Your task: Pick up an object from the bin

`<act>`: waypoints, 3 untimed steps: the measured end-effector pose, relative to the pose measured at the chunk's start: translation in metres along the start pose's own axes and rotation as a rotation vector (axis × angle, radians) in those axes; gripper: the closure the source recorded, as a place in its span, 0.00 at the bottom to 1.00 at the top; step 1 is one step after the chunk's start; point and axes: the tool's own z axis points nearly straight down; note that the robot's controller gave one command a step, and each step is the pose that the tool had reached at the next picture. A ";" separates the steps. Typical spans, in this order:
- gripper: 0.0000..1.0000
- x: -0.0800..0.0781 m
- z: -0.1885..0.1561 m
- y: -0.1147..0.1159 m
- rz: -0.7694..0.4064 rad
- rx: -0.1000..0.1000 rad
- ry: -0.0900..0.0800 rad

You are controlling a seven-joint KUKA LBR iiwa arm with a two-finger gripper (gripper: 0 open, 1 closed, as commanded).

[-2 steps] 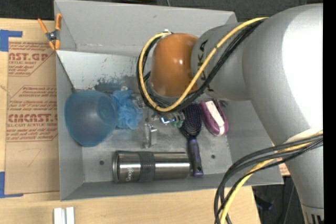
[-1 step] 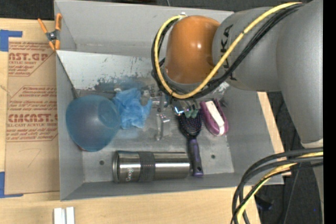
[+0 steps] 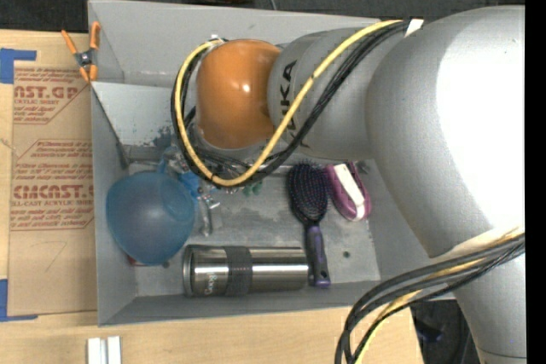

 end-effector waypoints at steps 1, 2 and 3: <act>0.00 0.009 0.027 -0.031 -0.097 0.004 -0.011; 1.00 0.053 0.021 0.016 -0.359 0.023 -0.048; 1.00 0.053 0.021 0.016 -0.359 0.023 -0.048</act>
Offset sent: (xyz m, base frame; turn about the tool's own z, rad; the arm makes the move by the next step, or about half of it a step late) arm -0.0693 -0.0058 -0.0301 -0.3638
